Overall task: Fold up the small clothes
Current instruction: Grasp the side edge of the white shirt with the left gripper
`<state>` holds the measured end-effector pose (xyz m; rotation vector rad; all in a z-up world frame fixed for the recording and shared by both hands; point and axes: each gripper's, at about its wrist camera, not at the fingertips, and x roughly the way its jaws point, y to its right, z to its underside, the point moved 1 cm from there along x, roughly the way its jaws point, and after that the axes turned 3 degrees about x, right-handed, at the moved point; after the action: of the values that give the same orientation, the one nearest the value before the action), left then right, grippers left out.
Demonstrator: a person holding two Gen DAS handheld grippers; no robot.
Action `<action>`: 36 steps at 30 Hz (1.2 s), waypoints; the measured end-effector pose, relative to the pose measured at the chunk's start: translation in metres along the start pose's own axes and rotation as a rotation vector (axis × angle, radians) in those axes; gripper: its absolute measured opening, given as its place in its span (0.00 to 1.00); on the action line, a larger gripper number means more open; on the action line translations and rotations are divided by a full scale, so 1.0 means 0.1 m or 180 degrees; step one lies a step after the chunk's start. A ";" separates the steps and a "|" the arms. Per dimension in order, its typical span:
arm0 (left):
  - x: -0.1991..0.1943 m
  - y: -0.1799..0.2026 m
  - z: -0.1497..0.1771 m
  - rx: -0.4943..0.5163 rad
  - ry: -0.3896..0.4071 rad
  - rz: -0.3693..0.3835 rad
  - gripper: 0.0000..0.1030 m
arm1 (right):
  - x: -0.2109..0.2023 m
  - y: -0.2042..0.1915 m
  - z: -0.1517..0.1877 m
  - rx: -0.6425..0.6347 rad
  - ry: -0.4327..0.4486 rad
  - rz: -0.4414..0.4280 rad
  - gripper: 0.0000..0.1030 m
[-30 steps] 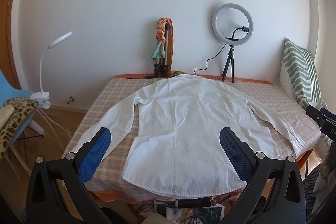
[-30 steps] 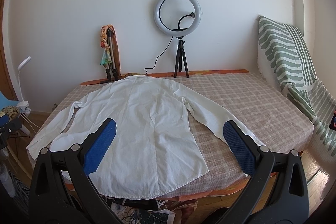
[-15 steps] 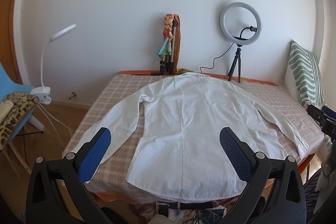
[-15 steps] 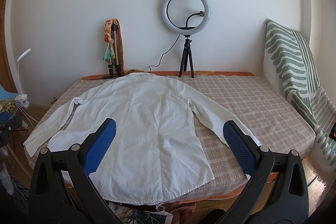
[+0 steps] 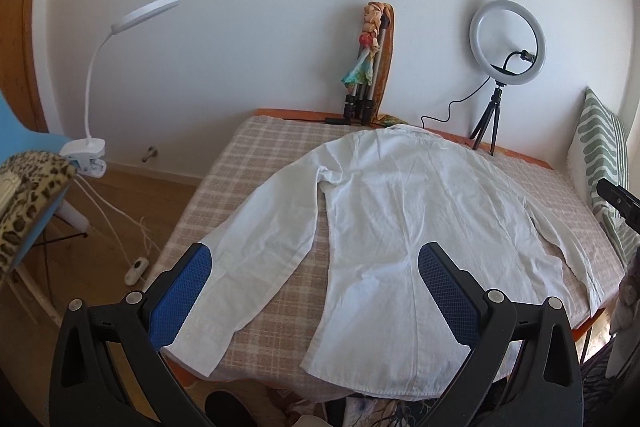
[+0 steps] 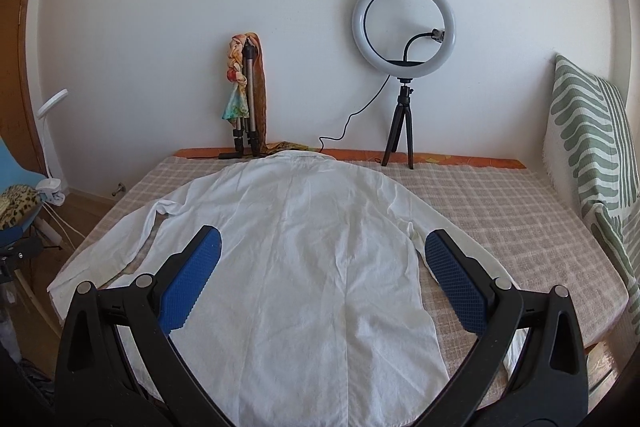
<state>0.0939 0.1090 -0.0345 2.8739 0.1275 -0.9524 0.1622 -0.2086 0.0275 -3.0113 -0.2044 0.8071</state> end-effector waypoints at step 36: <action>1.78 -1.09 0.29 -0.0226 -0.1260 0.0074 0.40 | 1.22 -0.38 0.02 0.0144 -0.0972 -0.0821 1.00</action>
<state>0.2068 0.2213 -0.1731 2.5562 0.0896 -1.4531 0.2618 -0.1552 -0.0329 -2.7250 -0.5563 1.2145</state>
